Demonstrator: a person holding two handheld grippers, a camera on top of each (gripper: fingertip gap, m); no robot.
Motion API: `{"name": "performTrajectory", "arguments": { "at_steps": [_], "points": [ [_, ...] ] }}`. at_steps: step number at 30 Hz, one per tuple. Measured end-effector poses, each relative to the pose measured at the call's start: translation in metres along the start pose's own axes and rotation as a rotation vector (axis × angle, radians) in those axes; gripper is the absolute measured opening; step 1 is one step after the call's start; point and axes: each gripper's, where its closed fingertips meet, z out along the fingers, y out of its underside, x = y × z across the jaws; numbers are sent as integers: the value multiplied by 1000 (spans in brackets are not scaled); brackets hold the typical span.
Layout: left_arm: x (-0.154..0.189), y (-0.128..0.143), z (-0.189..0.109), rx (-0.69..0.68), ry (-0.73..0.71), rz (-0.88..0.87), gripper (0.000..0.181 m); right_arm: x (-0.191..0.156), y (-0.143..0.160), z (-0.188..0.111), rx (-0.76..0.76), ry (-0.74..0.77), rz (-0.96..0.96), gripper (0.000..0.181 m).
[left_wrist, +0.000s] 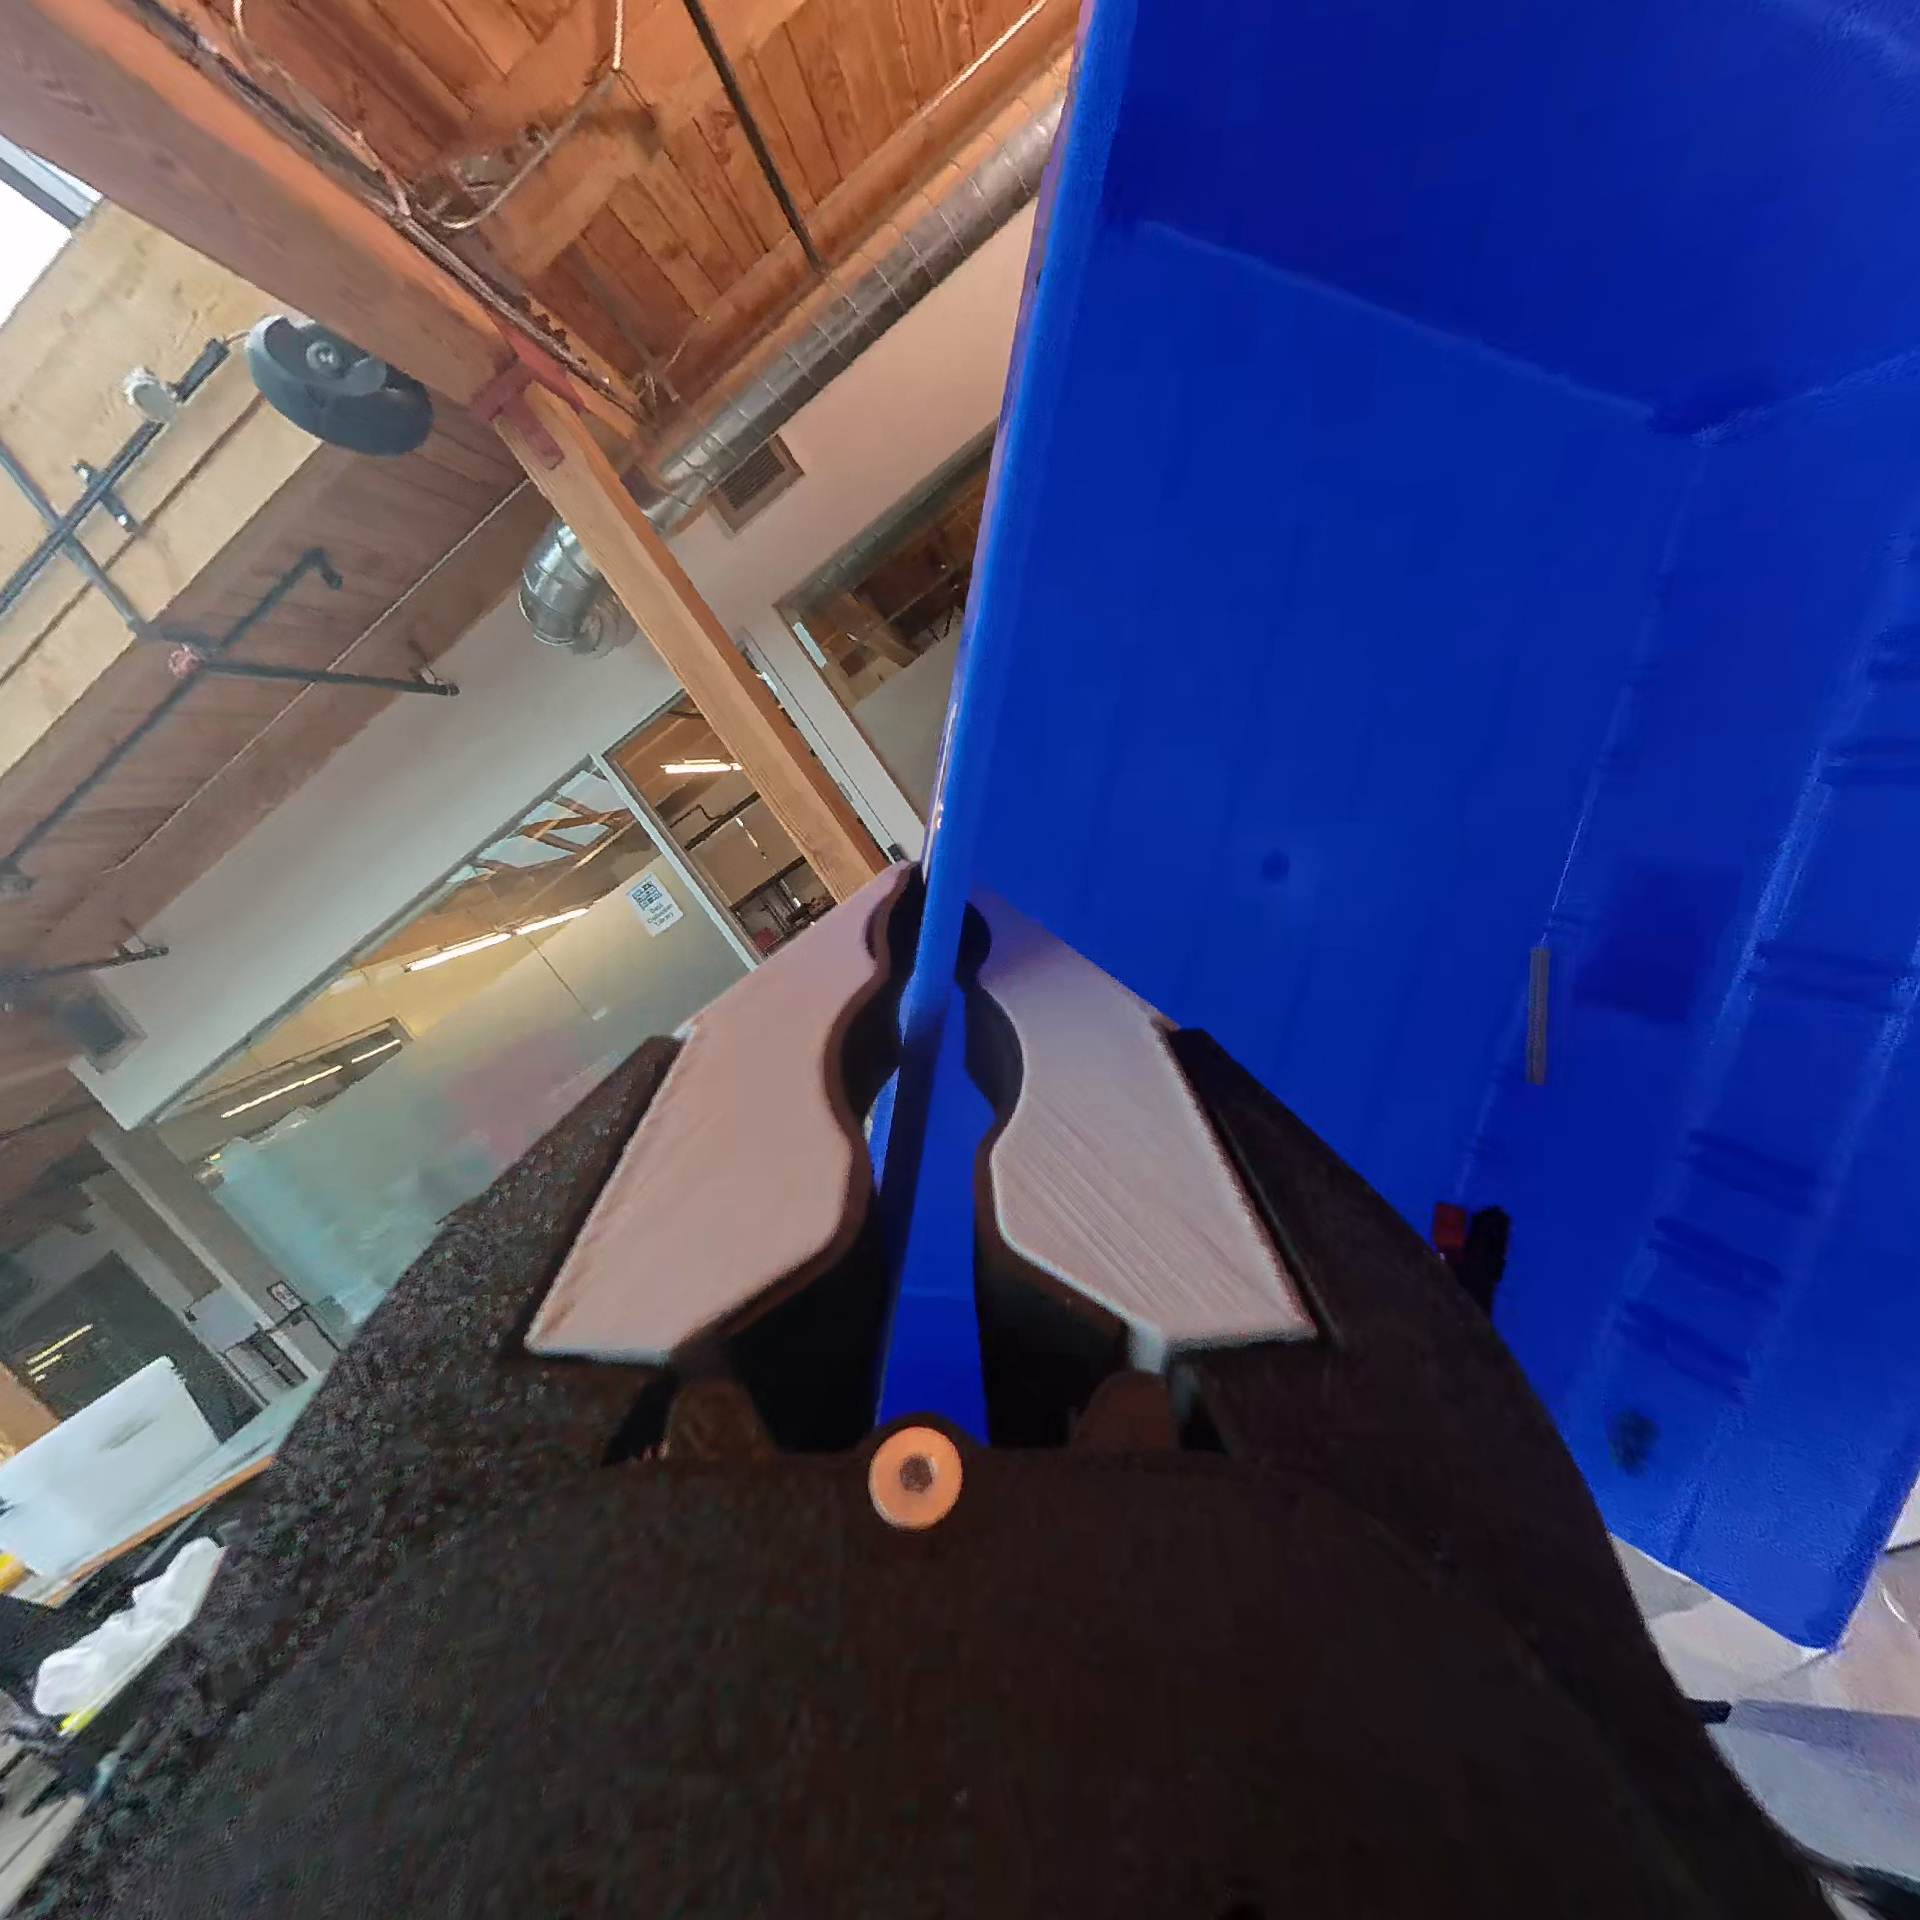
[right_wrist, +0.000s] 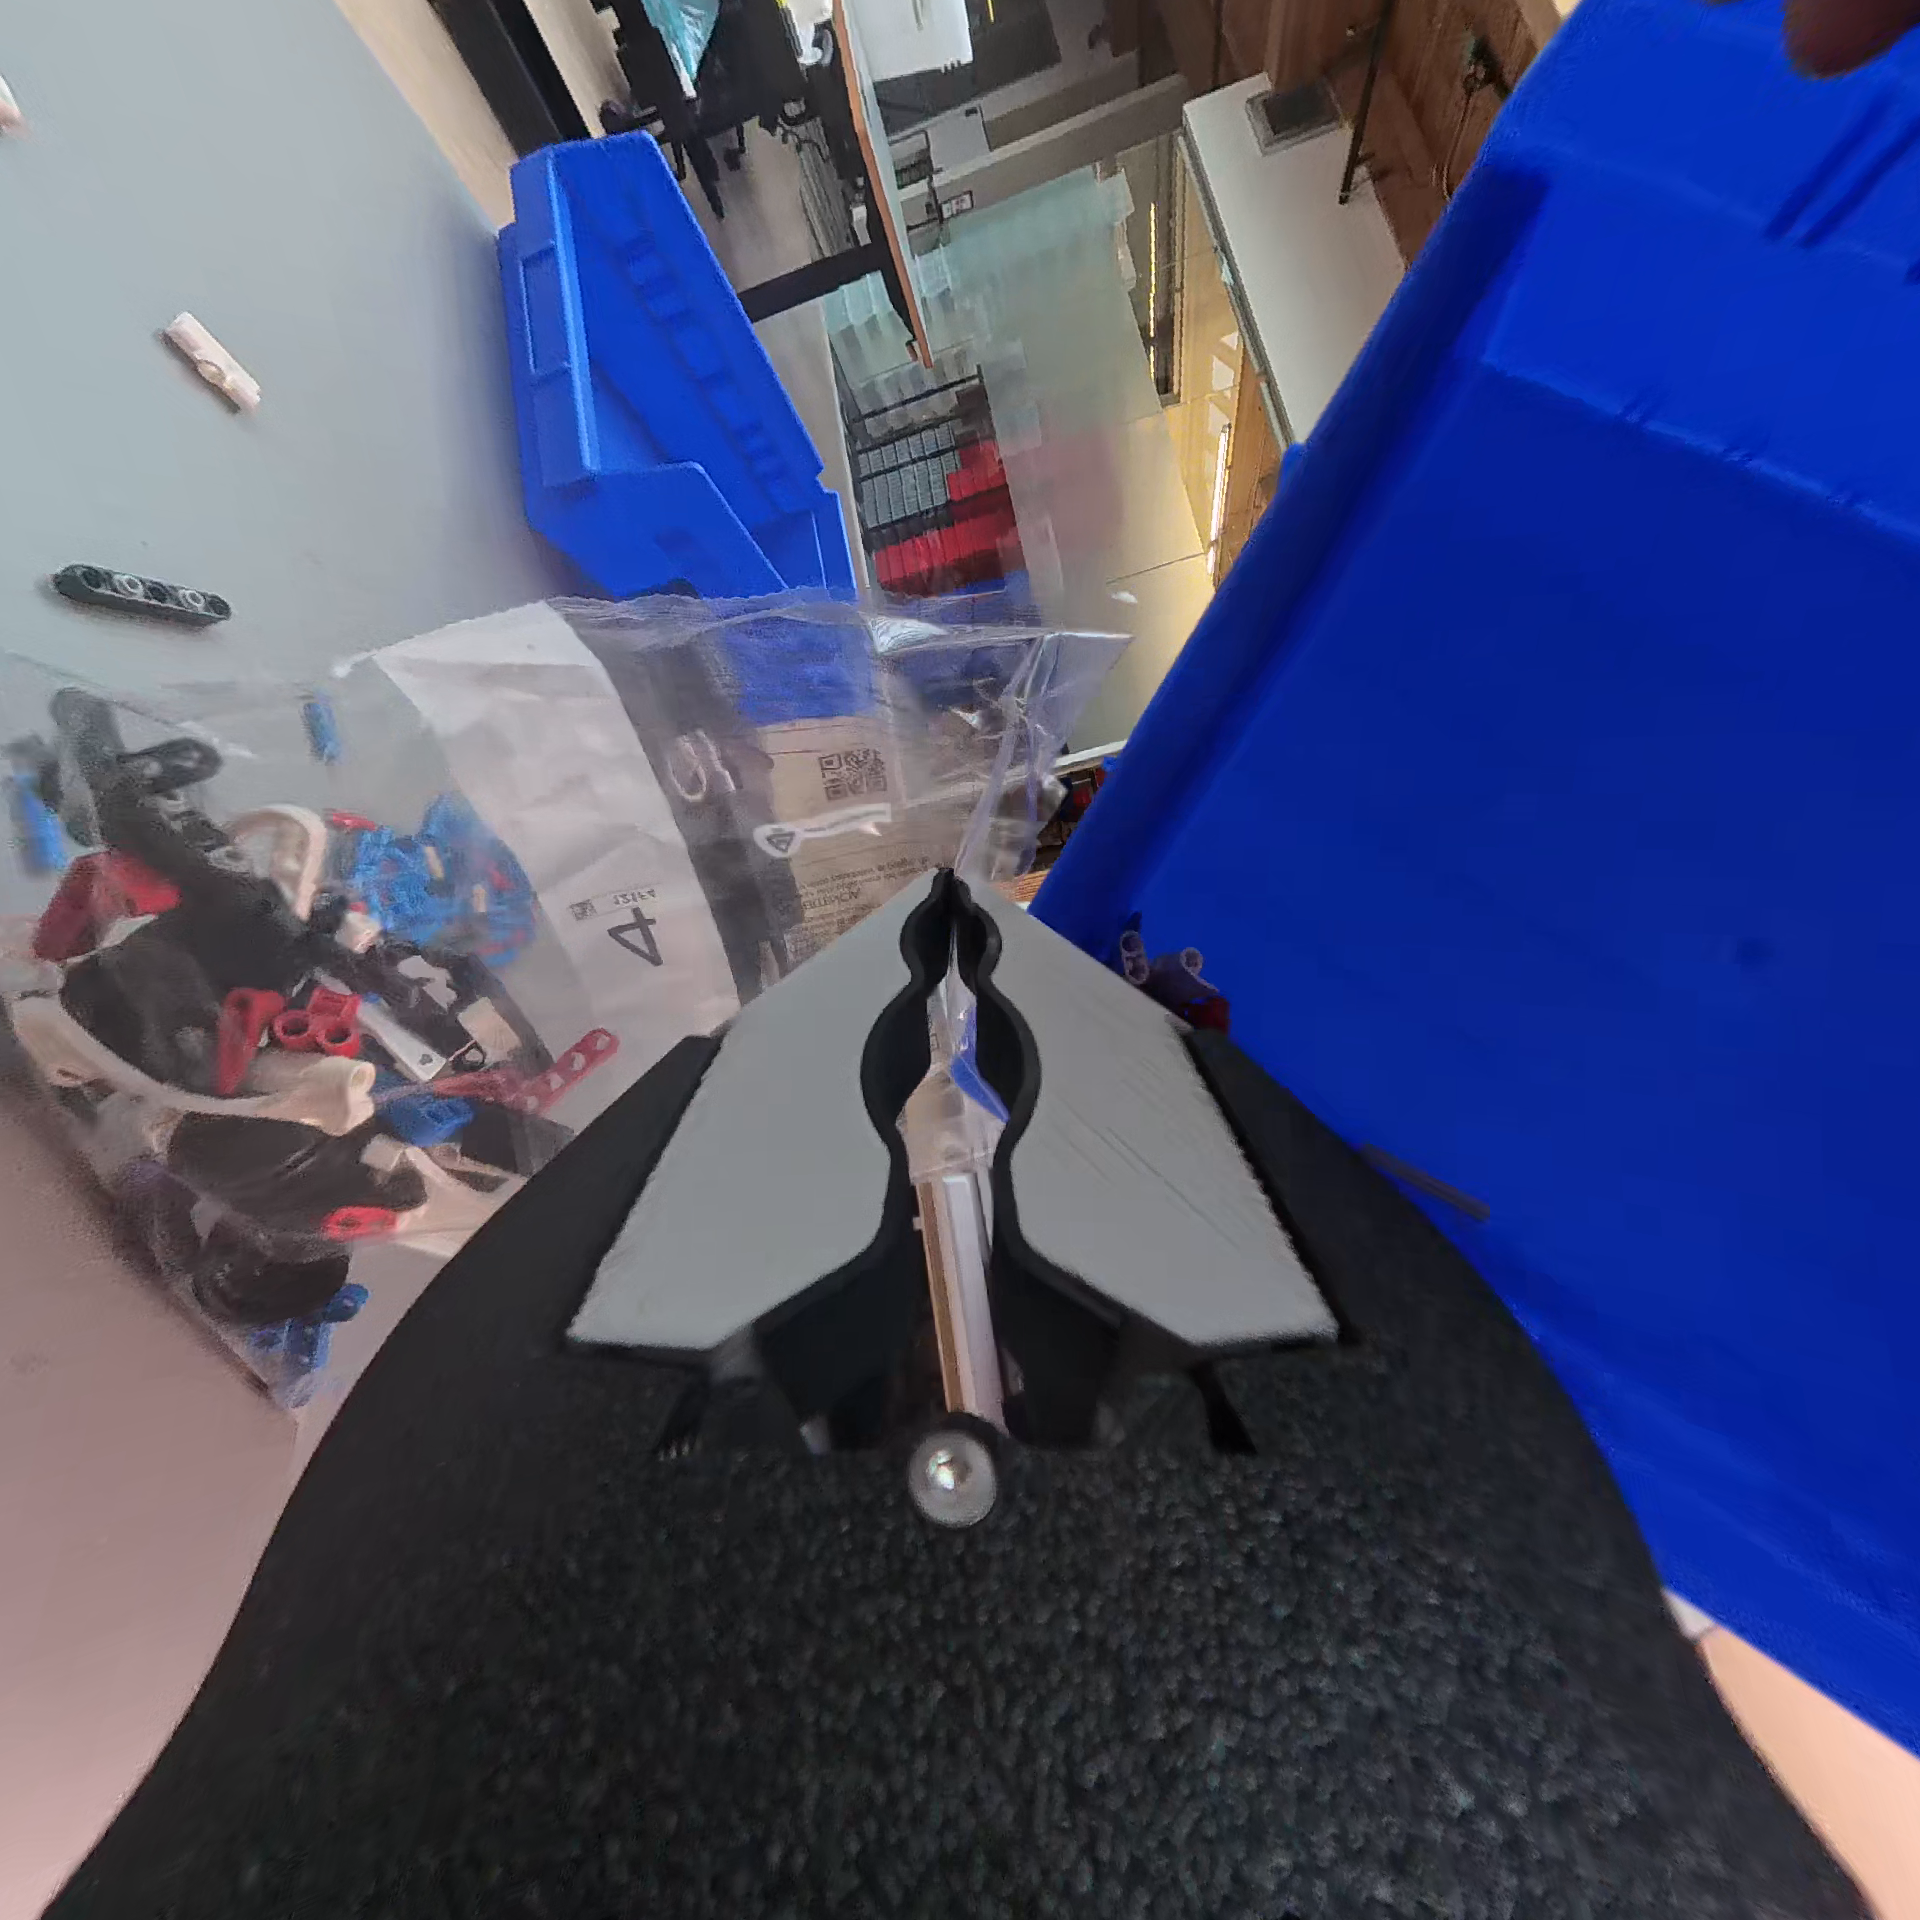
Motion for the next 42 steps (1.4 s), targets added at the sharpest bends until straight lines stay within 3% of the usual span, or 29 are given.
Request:
{"name": "performTrajectory", "arguments": {
  "at_steps": [11, 17, 22, 31, 38, 42],
  "points": [
    [-13, 30, -27, 44, -63, -158, 3, 1, 12, -10, -25, -1, 1, 0],
    [-14, 4, -46, 194, -101, -154, 2, 3, 18, -12, -39, 10, 9, 0],
    [4, 18, -36, 152, -70, -112, 3, 1, 24, -14, -58, 3, 5, 0],
    [1, 38, -28, 120, -84, -133, 3, 1, 30, -14, -64, -5, 9, 0],
    [12, 17, -39, 220, -54, -100, 3, 4, 32, -15, -63, 4, 17, 0],
    [14, 19, -41, 258, -50, -78, 2, 2, 33, -15, -64, 6, 21, 0]
  ]
}}
